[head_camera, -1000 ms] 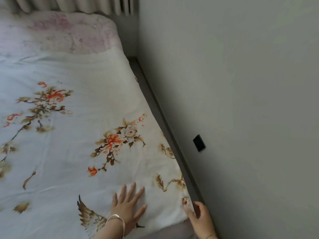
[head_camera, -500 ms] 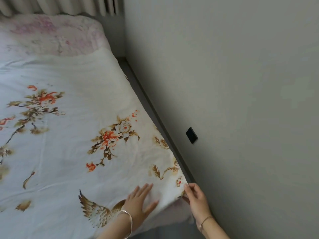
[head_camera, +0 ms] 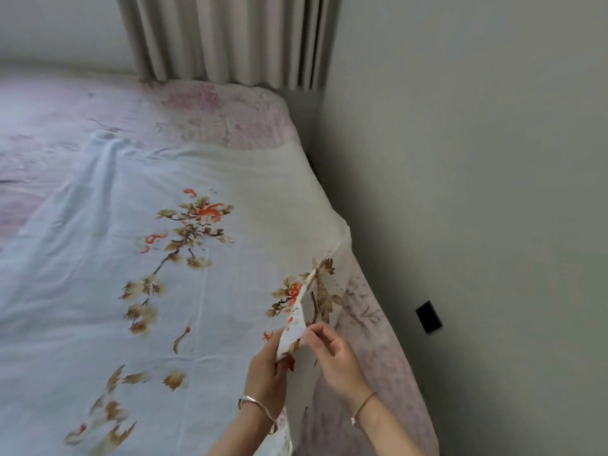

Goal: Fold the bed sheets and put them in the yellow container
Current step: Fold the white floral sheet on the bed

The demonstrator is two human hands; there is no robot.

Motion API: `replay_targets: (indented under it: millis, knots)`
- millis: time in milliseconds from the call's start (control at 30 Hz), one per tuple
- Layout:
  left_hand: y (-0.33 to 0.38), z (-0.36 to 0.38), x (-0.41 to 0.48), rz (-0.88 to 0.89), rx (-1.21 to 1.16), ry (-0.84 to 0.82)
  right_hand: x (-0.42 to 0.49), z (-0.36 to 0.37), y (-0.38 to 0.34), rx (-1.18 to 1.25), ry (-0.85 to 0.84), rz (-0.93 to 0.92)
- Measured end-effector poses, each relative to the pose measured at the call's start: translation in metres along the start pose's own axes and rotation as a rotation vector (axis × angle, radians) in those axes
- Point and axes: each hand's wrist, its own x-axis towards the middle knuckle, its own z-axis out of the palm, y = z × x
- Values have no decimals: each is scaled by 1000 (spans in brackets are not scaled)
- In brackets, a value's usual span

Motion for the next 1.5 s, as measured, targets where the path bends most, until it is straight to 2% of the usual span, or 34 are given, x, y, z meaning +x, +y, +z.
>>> replay_targets:
  millis: [133, 267, 433, 533, 833, 867, 933, 1033, 1100, 1167, 1233, 1300, 1433, 1500]
  knots:
    - [-14, -93, 20, 8, -62, 263, 27, 59, -2, -16, -109, 45]
    - [-46, -191, 37, -154, -127, 485, 58, 107, 12, -112, -200, 81]
    - [-108, -243, 20, -496, -295, 602, 99, 149, 32, -256, -379, 129]
    - [-128, -248, 9, -593, -410, 602, 125, 170, 41, -388, -479, 91]
    - [-137, -249, 14, -498, -417, 676, 181, 248, 32, -706, -656, -247]
    - [-136, -251, 17, -483, -422, 672, 189, 259, 29, -723, -668, -250]
    - [-135, -255, 20, -473, -462, 667, 209, 274, 28, -768, -688, -143]
    - [-138, -267, 24, -471, -516, 660, 233, 288, 28, -1004, -729, -13]
    - [-141, -274, 24, -466, -535, 637, 242, 294, 24, -1046, -742, -56]
    - [-143, -287, 26, -446, -549, 641, 245, 312, 16, -953, -695, -184]
    - [-141, -301, 25, -425, -567, 698, 241, 338, 5, -827, -621, -295]
    - [-139, -326, 18, -399, -588, 794, 233, 380, -6, -746, -620, -371]
    - [-151, -390, -15, -414, -582, 1060, 206, 480, -20, -792, -816, -533]
    - [-164, -418, -30, -446, -569, 1155, 190, 523, -18, -816, -863, -598]
